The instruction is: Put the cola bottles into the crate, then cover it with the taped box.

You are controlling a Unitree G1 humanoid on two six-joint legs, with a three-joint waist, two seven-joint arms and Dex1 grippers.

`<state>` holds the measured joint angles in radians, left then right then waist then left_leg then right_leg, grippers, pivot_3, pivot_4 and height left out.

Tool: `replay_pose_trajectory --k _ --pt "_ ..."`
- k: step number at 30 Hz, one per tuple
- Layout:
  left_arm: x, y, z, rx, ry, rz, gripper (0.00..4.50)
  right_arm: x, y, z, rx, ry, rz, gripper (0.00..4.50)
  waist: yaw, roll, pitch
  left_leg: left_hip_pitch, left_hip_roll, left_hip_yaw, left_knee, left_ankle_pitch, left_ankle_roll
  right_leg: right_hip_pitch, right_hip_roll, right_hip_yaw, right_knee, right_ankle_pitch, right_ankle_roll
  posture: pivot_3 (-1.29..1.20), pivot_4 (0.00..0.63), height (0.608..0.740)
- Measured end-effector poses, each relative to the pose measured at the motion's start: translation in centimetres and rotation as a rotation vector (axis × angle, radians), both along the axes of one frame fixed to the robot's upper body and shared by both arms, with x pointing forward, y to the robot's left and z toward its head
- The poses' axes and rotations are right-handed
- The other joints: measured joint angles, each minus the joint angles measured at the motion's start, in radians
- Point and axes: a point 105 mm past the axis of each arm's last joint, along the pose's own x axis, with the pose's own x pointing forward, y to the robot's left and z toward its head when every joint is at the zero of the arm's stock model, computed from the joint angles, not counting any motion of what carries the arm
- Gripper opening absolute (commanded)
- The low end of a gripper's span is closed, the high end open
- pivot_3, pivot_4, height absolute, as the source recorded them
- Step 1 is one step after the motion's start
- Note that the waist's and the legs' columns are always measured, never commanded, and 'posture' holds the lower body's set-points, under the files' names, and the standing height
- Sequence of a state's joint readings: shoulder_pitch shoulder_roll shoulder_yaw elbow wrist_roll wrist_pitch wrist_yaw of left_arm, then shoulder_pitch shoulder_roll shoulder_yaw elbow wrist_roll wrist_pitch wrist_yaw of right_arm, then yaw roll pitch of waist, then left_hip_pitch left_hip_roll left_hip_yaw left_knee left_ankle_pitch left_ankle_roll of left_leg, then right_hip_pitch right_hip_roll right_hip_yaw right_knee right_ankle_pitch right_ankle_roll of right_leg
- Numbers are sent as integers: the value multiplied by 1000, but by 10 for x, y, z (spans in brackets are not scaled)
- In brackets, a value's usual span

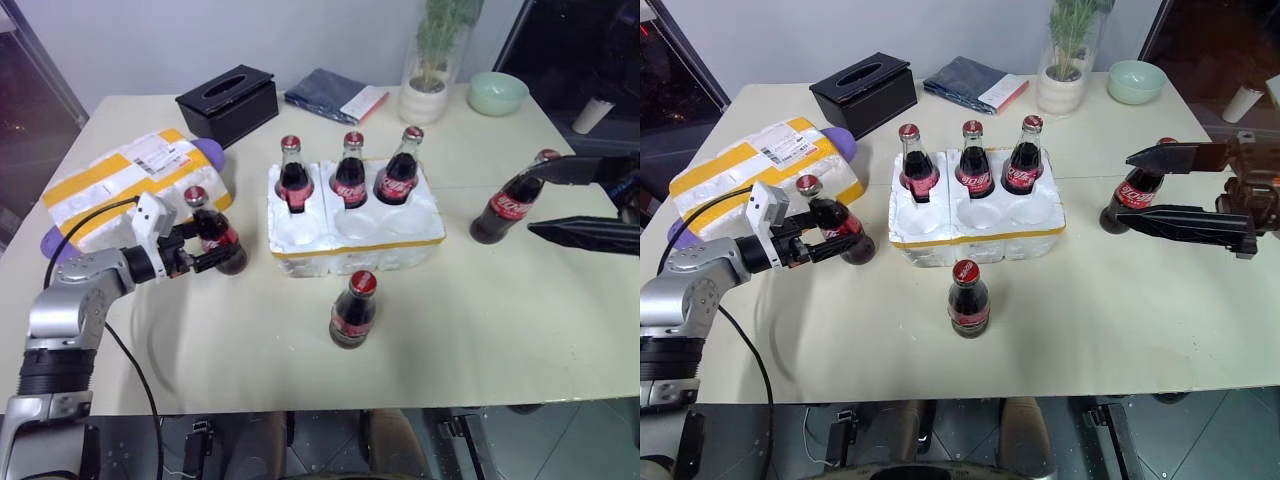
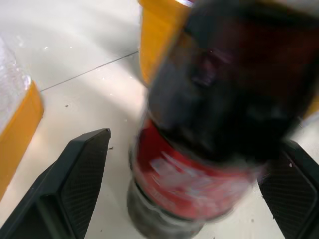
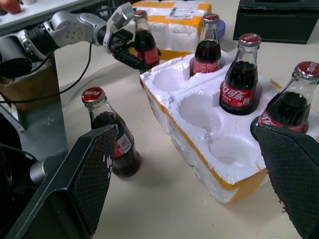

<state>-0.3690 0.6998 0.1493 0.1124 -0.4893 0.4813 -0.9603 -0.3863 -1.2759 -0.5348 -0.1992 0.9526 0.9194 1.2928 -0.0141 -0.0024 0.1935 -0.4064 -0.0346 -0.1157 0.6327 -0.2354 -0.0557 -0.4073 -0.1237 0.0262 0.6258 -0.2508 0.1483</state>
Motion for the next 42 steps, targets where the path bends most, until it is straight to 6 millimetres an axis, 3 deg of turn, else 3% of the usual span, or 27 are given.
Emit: replay_pose_trajectory --k 3,7,13,16,21,24,26,30,33,40,42 --pt "3 -3 -2 -14 -2 -4 4468 1 0 0 3 -2 -6 4500 1 0 0 0 0 0 1 0 0 0 0 0 1 0 0 0 150 740" --pt "4 -6 4 -16 -21 -27 2804 2 0 -2 7 -8 -6 4500 1 0 0 0 0 0 0 0 0 0 0 0 2 0 0 0 150 740" --pt "-3 -6 13 -43 56 -93 2816 1 0 -8 1 13 -7 4500 -1 -4 3 -1 0 -1 0 0 0 -2 1 0 4 0 0 0 150 740" --pt "-11 -14 41 -65 73 -205 2816 1 0 -12 -5 19 -12 4500 -1 -6 4 -1 0 -1 1 0 0 -2 1 0 4 0 0 0 150 740" --pt "-17 -41 123 -73 -62 -428 2816 -1 2 -22 5 21 -9 4500 3 -10 6 -2 -1 -2 2 1 -1 -1 1 -1 3 0 1 0 150 740" --pt "-15 -62 139 -74 -101 -527 2816 -2 2 -27 14 21 -22 4500 2 -10 6 0 0 -2 2 1 -1 0 1 -1 4 -1 1 0 150 740" --pt "-10 -83 133 -65 -87 -596 2816 -4 5 -33 19 29 -21 4500 2 -10 6 0 0 -2 2 1 -1 0 1 -1 5 -1 1 0 150 740" --pt "5 -102 98 -17 -6 -635 2816 -6 7 -38 17 34 -38 4500 -11 -10 6 -1 0 -2 1 1 -1 -2 1 0 5 -1 1 0 150 740" --pt "12 -107 97 42 -72 -645 2816 -8 8 -40 28 34 -55 4500 -3 -9 6 0 0 -2 1 1 -1 -1 2 0 5 -1 1 0 150 740" --pt "29 -119 56 52 -43 -575 2816 -14 12 -48 69 55 -80 4500 2 -11 7 -3 0 -2 5 1 -1 -1 2 0 5 0 1 0 150 740" --pt "31 -122 52 45 -38 -563 2816 -13 11 -50 78 58 -90 4500 2 -11 7 -3 0 -3 5 1 -1 -1 2 0 5 0 2 0 150 740"
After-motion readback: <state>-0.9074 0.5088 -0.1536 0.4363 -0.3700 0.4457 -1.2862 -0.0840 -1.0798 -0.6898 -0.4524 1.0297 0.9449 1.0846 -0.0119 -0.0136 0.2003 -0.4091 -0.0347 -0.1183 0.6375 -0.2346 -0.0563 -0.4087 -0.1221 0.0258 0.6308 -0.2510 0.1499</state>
